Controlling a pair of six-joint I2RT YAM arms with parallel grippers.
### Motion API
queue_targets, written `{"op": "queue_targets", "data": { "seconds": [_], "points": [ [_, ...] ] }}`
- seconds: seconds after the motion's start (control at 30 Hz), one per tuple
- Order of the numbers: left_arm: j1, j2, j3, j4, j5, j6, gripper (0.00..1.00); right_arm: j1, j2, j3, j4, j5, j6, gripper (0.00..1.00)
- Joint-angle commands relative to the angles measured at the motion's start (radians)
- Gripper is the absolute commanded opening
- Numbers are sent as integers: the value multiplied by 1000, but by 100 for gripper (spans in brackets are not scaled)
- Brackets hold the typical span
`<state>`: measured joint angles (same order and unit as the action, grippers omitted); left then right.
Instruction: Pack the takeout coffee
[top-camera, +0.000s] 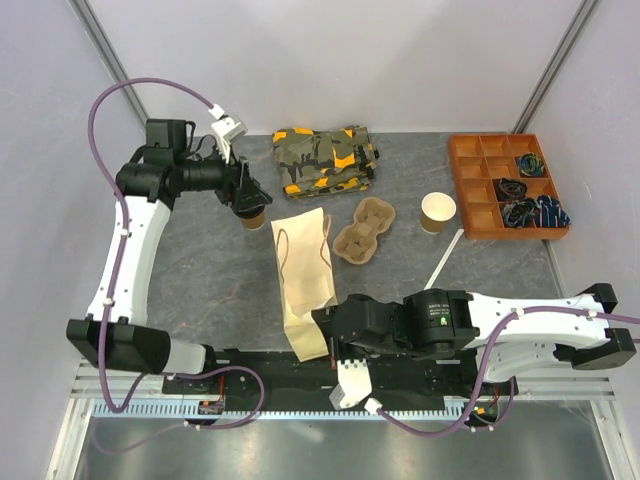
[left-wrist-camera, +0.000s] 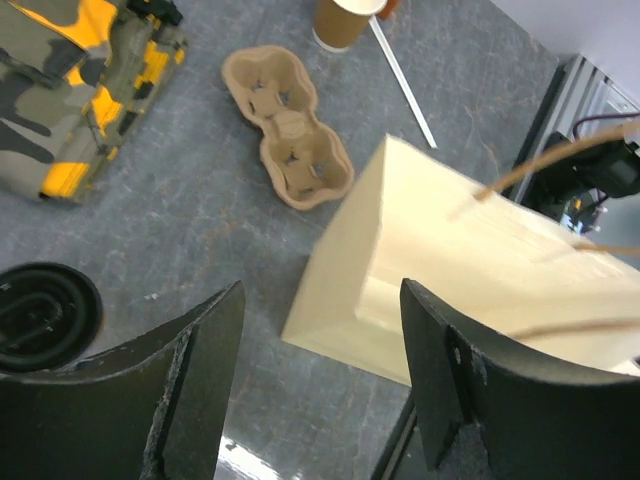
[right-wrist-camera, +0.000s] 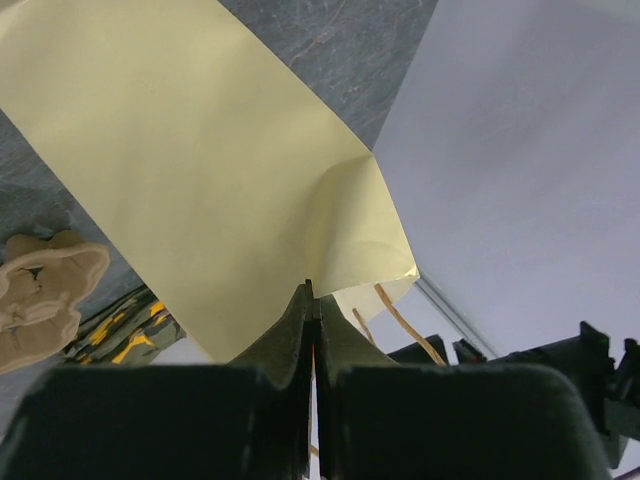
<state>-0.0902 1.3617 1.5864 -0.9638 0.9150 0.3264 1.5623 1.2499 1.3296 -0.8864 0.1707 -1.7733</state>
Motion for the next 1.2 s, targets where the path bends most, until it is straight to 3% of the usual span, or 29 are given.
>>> {"op": "queue_targets", "data": {
  "seconds": [0.0,0.2,0.5,0.8,0.93,1.0,1.03,1.07,1.13,1.17],
  "points": [
    [-52,60,89,-4,5,71,69,5,-20,-7,26,-33,-44,0],
    [-209,94,80,-90,-57,174,69,4,-24,-10,30,-36,-43,0],
    [-313,169,147,-119,-209,284,72,5,-21,-17,46,-42,-52,0],
    [-339,220,167,-185,-292,347,55,4,-35,-46,66,-23,-58,2],
    [-339,229,169,-211,-285,349,37,5,-38,-56,79,-4,-52,3],
    [-339,221,170,-223,-286,332,27,4,-46,-69,122,13,-38,10],
    [-338,217,167,-230,-289,310,15,5,-49,-84,142,26,-31,15],
    [-335,208,155,-233,-292,295,10,4,-56,-90,182,56,-2,35],
    [-329,169,136,-239,-311,231,2,4,-61,-96,207,88,37,61],
    [-312,154,112,-239,-315,203,2,5,-69,-96,217,114,79,68]
  ]
}}
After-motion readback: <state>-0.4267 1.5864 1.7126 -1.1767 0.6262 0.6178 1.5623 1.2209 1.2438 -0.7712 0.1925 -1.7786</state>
